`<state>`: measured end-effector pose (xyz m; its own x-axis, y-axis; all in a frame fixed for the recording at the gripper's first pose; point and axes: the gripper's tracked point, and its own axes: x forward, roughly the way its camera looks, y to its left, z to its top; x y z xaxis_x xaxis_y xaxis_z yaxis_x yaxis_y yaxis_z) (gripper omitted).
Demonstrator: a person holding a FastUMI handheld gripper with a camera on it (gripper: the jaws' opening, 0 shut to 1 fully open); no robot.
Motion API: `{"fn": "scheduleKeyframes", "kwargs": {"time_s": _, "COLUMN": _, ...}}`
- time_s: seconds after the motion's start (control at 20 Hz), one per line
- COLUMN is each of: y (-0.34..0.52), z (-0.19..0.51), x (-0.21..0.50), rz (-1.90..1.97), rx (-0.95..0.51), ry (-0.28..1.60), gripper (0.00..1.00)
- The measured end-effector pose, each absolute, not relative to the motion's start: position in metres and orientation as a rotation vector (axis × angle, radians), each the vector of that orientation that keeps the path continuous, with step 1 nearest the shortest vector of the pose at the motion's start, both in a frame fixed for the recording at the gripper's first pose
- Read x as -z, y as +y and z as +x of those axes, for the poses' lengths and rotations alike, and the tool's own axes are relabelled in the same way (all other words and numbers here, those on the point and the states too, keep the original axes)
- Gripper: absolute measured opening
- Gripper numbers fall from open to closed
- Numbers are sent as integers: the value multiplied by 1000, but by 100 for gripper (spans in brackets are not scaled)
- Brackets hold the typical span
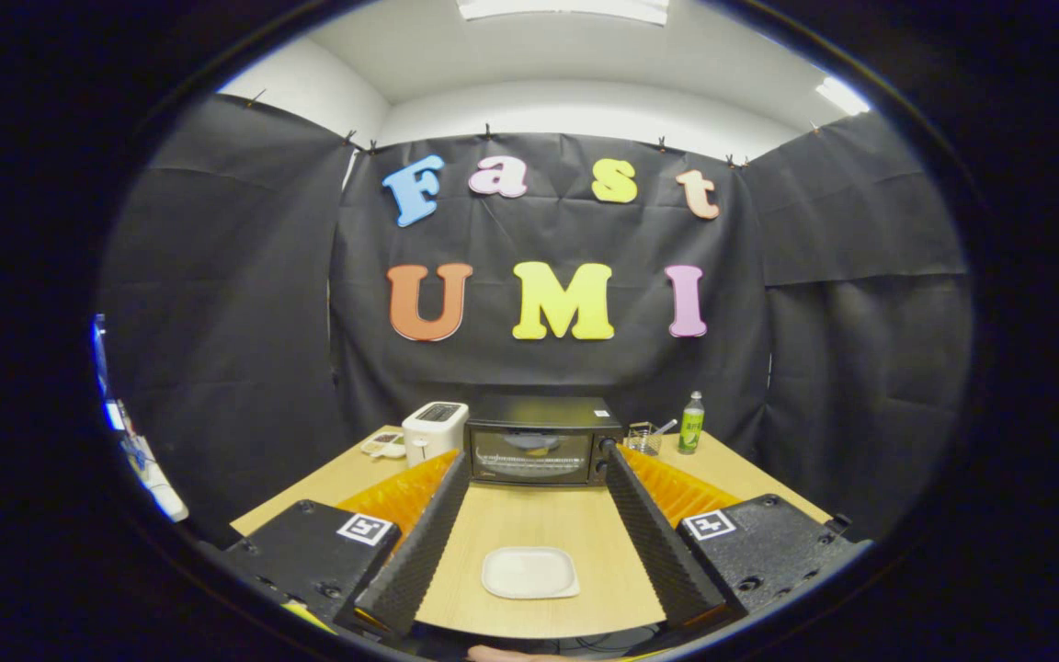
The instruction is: Open the toaster oven, put the food inside, and close the toaster oven door.
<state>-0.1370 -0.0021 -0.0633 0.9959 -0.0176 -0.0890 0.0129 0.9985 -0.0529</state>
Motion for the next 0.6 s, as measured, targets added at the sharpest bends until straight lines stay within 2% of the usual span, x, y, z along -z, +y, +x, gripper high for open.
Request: {"fn": "scheduleKeyframes", "kwargs": {"time_s": 0.6, "y": -35, "z": -143, "x": 65, "rz": -15, "rx": 49, "ry": 39, "gripper": 99}}
